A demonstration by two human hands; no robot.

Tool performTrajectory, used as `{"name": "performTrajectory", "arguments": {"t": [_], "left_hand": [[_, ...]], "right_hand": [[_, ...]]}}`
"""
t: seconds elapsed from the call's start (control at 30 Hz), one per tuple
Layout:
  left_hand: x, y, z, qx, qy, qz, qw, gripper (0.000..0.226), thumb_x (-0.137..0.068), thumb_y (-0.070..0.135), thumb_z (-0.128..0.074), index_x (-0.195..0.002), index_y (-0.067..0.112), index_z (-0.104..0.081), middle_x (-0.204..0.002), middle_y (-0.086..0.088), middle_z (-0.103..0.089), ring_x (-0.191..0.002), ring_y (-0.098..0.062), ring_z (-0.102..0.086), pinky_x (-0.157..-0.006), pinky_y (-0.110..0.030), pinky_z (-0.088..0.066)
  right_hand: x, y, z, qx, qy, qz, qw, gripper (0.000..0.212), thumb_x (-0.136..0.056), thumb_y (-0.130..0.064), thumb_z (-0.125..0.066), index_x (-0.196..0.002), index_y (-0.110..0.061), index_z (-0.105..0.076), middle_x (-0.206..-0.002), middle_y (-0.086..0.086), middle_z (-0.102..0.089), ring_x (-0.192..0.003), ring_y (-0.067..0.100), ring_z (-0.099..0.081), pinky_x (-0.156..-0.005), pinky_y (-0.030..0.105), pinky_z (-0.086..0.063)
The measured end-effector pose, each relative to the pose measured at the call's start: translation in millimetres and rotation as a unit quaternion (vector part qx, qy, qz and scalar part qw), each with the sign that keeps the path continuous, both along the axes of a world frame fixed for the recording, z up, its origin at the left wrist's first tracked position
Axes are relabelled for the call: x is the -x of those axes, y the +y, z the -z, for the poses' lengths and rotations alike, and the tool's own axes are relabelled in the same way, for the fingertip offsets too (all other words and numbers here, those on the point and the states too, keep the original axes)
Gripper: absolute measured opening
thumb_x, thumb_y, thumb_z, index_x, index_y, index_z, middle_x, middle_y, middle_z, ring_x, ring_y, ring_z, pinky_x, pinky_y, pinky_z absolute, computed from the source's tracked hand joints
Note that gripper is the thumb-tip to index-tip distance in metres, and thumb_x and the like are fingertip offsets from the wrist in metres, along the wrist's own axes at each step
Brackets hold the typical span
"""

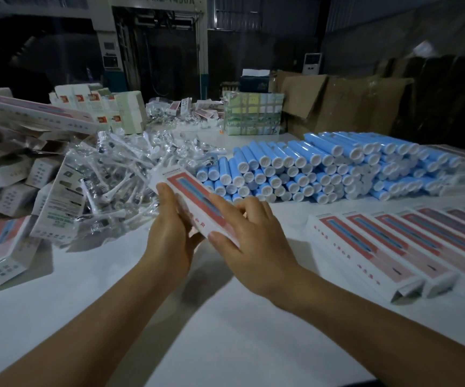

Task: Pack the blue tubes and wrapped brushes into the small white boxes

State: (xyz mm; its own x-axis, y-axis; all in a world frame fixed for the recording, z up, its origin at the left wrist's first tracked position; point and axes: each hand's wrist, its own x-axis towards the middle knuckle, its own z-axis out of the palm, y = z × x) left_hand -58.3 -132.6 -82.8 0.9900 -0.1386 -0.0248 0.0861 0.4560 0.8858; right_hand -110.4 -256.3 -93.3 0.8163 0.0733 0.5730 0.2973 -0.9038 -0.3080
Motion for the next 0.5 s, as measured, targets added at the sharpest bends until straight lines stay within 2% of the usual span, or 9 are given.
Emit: {"name": "performTrajectory", "arguments": {"t": [0.13,0.23,0.3,0.37,0.43,0.5], "left_hand": [[-7.8,10.1,6.0,-0.038,-0.014,-0.025,0.999,0.066,-0.093,0.066,-0.024,-0.118,0.017,-0.060,-0.099,-0.008,-0.065,-0.090,-0.021,-0.062,-0.087,-0.040,-0.050],[-11.3,14.5,8.3,-0.041,-0.005,-0.017,0.999,0.054,-0.097,0.059,-0.029,-0.109,0.017,-0.061,-0.093,-0.006,-0.065,-0.079,-0.019,-0.060,-0.077,-0.036,-0.046],[-10.2,12.4,9.9,-0.053,-0.013,-0.003,0.998,0.045,-0.098,0.052,-0.034,-0.102,0.017,-0.062,-0.085,-0.004,-0.065,-0.072,-0.016,-0.059,-0.071,-0.034,-0.044],[-8.3,9.2,12.1,-0.068,-0.028,0.010,0.997,0.040,-0.099,0.046,-0.037,-0.099,0.015,-0.062,-0.077,-0.002,-0.064,-0.068,-0.015,-0.057,-0.068,-0.032,-0.042],[-6.6,7.8,13.9,-0.084,-0.044,0.025,0.995,0.033,-0.098,0.038,-0.040,-0.097,0.014,-0.062,-0.072,-0.001,-0.063,-0.065,-0.014,-0.056,-0.066,-0.032,-0.041],[-5.4,7.2,14.7,-0.107,-0.059,0.037,0.992,0.024,-0.095,0.030,-0.046,-0.095,0.013,-0.064,-0.069,-0.002,-0.062,-0.061,-0.014,-0.056,-0.063,-0.031,-0.040]], "right_hand": [[21.9,-25.3,-18.7,0.080,-0.032,0.068,0.994,0.054,-0.090,-0.048,-0.037,-0.142,-0.035,-0.037,-0.098,-0.004,-0.034,-0.090,0.013,-0.025,-0.077,0.032,-0.028],[54.9,-51.9,-15.6,0.129,0.004,0.133,0.983,0.051,-0.088,-0.049,-0.030,-0.138,-0.040,-0.033,-0.097,-0.005,-0.034,-0.088,0.014,-0.024,-0.077,0.034,-0.025],[78.3,-72.0,-5.3,0.156,0.065,0.186,0.968,0.050,-0.089,-0.050,-0.027,-0.138,-0.041,-0.032,-0.106,-0.002,-0.039,-0.094,0.018,-0.029,-0.083,0.037,-0.030],[94.5,-90.2,3.8,0.194,0.126,0.251,0.940,0.045,-0.091,-0.048,-0.036,-0.135,-0.038,-0.039,-0.120,0.003,-0.043,-0.107,0.024,-0.038,-0.089,0.040,-0.035],[102.0,-100.8,6.0,0.208,0.139,0.297,0.921,0.042,-0.083,-0.041,-0.060,-0.123,-0.028,-0.059,-0.110,0.009,-0.054,-0.099,0.030,-0.050,-0.079,0.043,-0.044],[103.1,-111.3,8.5,0.212,0.135,0.339,0.906,0.040,-0.082,-0.037,-0.063,-0.120,-0.026,-0.062,-0.105,0.010,-0.056,-0.095,0.031,-0.051,-0.076,0.042,-0.043]]}}
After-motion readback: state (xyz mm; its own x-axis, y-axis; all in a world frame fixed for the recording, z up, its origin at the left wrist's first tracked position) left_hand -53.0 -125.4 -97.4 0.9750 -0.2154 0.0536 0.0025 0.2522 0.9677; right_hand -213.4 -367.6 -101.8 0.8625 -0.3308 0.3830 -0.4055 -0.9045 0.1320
